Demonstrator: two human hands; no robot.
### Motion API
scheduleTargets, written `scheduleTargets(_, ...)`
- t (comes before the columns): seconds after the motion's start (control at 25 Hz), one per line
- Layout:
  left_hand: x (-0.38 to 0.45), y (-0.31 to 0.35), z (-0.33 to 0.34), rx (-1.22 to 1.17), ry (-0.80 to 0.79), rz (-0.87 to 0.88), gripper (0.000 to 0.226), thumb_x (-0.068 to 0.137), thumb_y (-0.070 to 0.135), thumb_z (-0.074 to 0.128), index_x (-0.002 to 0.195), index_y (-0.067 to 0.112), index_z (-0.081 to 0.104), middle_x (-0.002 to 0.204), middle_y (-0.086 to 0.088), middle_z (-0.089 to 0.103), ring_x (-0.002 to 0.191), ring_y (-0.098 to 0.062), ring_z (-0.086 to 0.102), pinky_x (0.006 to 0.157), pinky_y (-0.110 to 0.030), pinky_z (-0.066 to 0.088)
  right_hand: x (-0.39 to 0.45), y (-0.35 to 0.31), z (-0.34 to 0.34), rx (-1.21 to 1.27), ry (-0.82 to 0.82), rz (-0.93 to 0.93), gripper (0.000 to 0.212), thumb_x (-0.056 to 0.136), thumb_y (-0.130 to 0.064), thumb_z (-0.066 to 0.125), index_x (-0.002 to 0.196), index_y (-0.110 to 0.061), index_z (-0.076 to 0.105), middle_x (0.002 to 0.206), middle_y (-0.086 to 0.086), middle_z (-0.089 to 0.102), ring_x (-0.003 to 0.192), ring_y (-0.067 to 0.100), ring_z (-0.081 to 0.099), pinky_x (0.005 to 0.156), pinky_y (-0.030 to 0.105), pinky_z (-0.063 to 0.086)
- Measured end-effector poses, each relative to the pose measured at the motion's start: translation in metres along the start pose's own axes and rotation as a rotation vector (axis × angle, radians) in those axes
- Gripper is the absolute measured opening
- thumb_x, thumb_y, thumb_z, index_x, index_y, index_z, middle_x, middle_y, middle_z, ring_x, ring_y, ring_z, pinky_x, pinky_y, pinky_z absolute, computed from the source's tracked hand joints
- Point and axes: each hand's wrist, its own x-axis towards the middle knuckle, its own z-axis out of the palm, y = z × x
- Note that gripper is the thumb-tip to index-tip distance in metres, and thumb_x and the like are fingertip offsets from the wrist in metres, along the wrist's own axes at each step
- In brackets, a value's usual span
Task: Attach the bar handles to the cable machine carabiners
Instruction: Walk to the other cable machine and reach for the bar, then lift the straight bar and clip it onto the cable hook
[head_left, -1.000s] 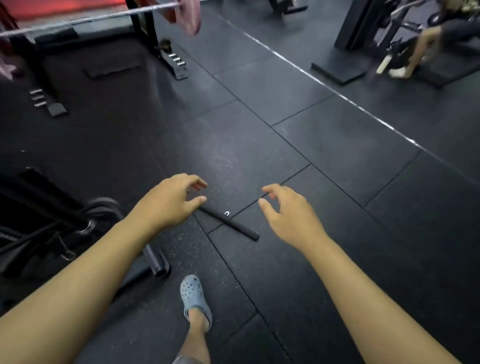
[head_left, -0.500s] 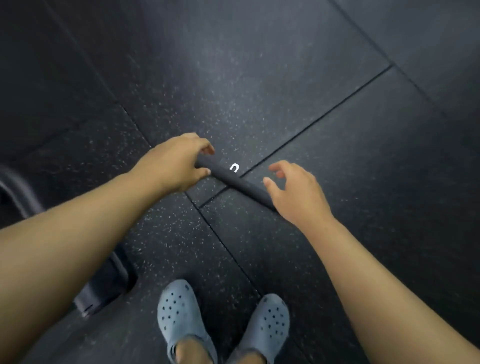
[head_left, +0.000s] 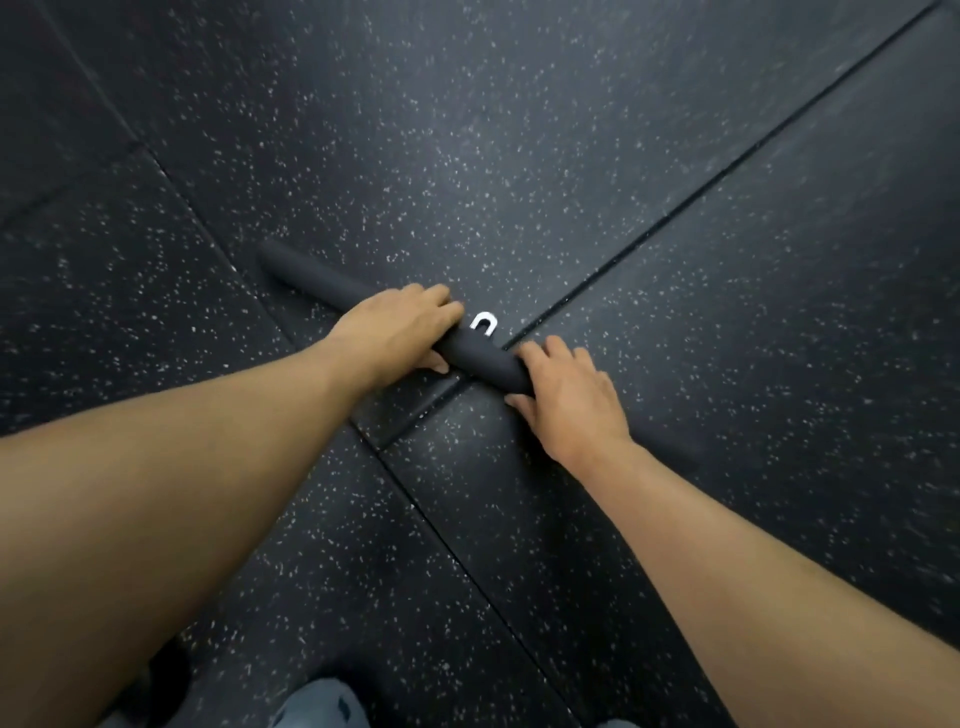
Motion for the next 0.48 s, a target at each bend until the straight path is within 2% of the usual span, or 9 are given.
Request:
scheduleTargets(0.12,-0.041,0.017,-0.064,-0.133,0.011,0.051,0.039,0.089,0.050,0.068,0.108,0.020,0.052,0.097,0.003,0.059,0.090,-0.023,0.052,0.077,-0.036,0.038,-0.045,0.000,-0.064,-0.005,0.080,-0.011,0.041,0.098,-0.032,0.065,0.136,-0.023,0.053,0.129,0.005,0.055,0.118,0.031,0.052,0.101,0.049,0.046)
scheduleTargets(0.2,-0.086,0.044,-0.134,-0.271,0.029,0.009,0.037,0.086,0.049,0.072,0.100,0.024,0.049,0.089,0.009,0.056,0.083,-0.017,0.052,0.072,-0.035,0.036,-0.094,0.003,-0.135,-0.006,0.135,-0.002,0.039,0.097,-0.031,0.067,0.133,-0.026,0.055,0.126,0.003,0.055,0.115,0.028,0.051,0.102,0.046,0.044)
scheduleTargets(0.32,-0.171,0.097,-0.259,-0.443,0.084,-0.110,0.037,0.083,0.049,0.073,0.096,0.031,0.044,0.089,0.011,0.062,0.079,-0.016,0.061,0.067,-0.036,0.043,-0.186,-0.004,-0.254,0.044,0.212,0.023,0.042,0.092,-0.025,0.073,0.131,-0.028,0.060,0.124,0.000,0.058,0.116,0.024,0.052,0.114,0.045,0.038)
scheduleTargets(0.4,-0.237,0.137,-0.359,-0.449,0.140,-0.160,0.037,0.082,0.052,0.070,0.096,0.032,0.042,0.091,0.011,0.064,0.078,-0.017,0.063,0.070,-0.038,0.049,-0.258,-0.020,-0.345,0.086,0.296,0.067,0.046,0.087,-0.019,0.078,0.130,-0.028,0.064,0.123,-0.001,0.061,0.120,0.024,0.056,0.123,0.050,0.030)
scheduleTargets(0.48,-0.300,0.173,-0.454,-0.447,0.240,-0.194,0.037,0.082,0.054,0.068,0.095,0.032,0.040,0.090,0.012,0.061,0.079,-0.019,0.063,0.071,-0.039,0.050,-0.331,-0.042,-0.429,0.095,0.404,0.094,0.051,0.080,-0.013,0.082,0.127,-0.026,0.067,0.123,0.001,0.064,0.126,0.027,0.057,0.126,0.055,0.026)
